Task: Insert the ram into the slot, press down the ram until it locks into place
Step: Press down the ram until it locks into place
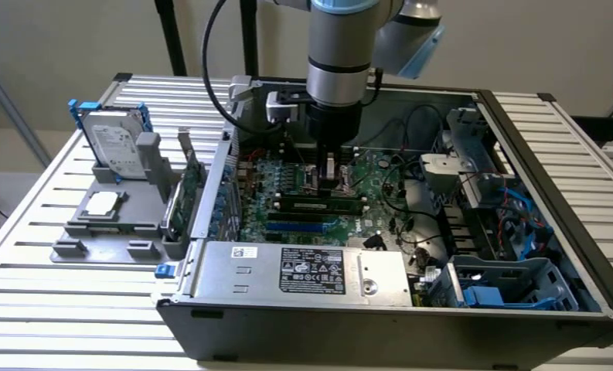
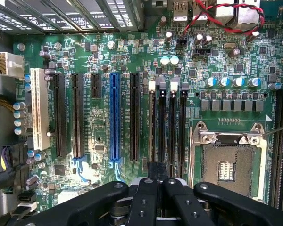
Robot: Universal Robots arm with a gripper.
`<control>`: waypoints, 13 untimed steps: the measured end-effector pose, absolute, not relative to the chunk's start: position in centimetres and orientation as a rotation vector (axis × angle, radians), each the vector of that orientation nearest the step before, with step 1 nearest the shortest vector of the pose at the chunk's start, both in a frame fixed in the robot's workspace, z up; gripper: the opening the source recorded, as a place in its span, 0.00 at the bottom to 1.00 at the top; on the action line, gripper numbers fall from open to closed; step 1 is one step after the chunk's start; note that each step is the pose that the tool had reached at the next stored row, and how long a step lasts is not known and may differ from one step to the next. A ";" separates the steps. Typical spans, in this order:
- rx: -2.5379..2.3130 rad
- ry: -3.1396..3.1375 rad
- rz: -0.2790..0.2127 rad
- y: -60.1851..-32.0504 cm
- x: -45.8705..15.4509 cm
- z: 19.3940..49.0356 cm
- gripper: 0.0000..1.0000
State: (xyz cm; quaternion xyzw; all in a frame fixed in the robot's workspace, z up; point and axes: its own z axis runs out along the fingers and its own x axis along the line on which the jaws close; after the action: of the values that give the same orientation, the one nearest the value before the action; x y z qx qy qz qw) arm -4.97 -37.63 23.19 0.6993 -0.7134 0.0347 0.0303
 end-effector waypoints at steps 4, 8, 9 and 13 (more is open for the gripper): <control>2.153 -2.196 0.109 -37.6 -5.0 22.9 0.11; 2.152 -2.195 0.109 -37.5 -4.9 22.4 0.11; 2.152 -2.195 0.108 -37.5 -4.9 22.4 0.11; 2.150 -2.193 0.102 -37.5 -4.9 23.8 0.11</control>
State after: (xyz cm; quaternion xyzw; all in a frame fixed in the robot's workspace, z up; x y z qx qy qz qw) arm -4.86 -37.50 23.78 0.6993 -0.7133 0.0332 0.0344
